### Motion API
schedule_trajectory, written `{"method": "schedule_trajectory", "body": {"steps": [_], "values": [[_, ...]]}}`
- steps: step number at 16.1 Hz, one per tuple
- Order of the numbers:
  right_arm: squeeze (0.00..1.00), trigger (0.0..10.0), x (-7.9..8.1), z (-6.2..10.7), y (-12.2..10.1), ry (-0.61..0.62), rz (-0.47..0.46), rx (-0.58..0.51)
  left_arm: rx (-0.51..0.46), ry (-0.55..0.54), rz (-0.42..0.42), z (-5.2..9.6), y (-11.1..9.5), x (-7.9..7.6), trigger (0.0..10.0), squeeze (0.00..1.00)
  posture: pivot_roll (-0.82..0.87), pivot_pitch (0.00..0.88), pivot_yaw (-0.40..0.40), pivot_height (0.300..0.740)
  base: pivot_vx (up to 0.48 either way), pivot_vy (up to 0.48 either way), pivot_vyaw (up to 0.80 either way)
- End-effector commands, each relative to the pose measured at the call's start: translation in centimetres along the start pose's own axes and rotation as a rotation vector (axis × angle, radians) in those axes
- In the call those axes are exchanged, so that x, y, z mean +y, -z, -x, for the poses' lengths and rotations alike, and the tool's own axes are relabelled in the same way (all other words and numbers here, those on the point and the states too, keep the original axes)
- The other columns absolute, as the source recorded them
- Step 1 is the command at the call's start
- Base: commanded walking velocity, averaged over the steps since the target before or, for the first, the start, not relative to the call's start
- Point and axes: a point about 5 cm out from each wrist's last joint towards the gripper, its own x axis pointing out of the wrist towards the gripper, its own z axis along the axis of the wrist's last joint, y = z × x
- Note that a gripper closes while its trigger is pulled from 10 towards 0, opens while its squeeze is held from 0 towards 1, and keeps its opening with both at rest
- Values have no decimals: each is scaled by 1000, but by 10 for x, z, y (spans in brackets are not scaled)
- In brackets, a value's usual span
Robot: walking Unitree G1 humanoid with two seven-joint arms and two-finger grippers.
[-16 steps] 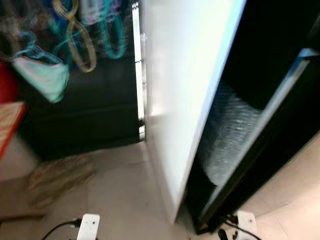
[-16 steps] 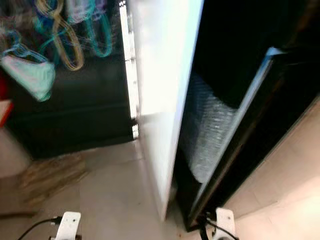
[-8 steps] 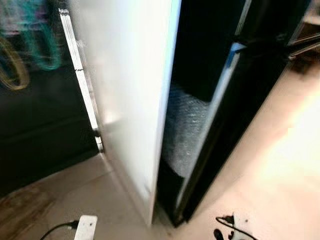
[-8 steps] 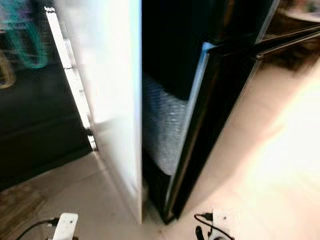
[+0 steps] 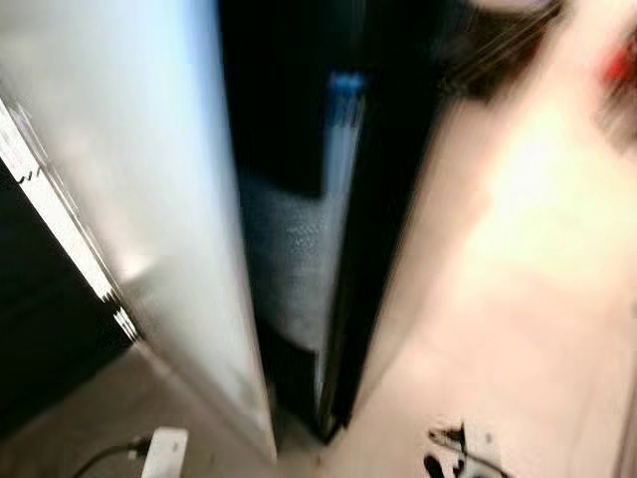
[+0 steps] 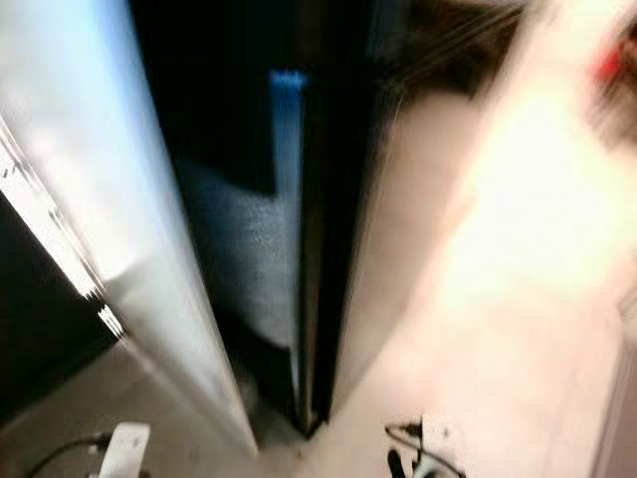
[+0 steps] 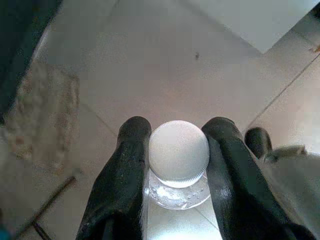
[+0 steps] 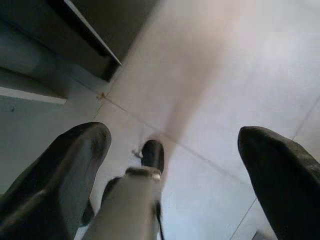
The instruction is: Restocking fridge
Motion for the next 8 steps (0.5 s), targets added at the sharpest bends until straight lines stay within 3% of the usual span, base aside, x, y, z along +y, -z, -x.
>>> {"method": "schedule_trajectory", "body": {"steps": [1,2,8], "values": [[0,10000,-3,0,-4,12,-2,-14,13,10,10,1,3,-5,10000,0,79,0,-21,740,0,0,0],[0,10000,-3,0,-4,14,-11,-18,14,9,12,1,2,-5,10000,0,87,0,-26,740,0,0,0],[0,10000,-1,0,-6,14,-28,-27,17,7,20,0,2,-4,10000,0,88,5,-17,740,0,322,0]]}}
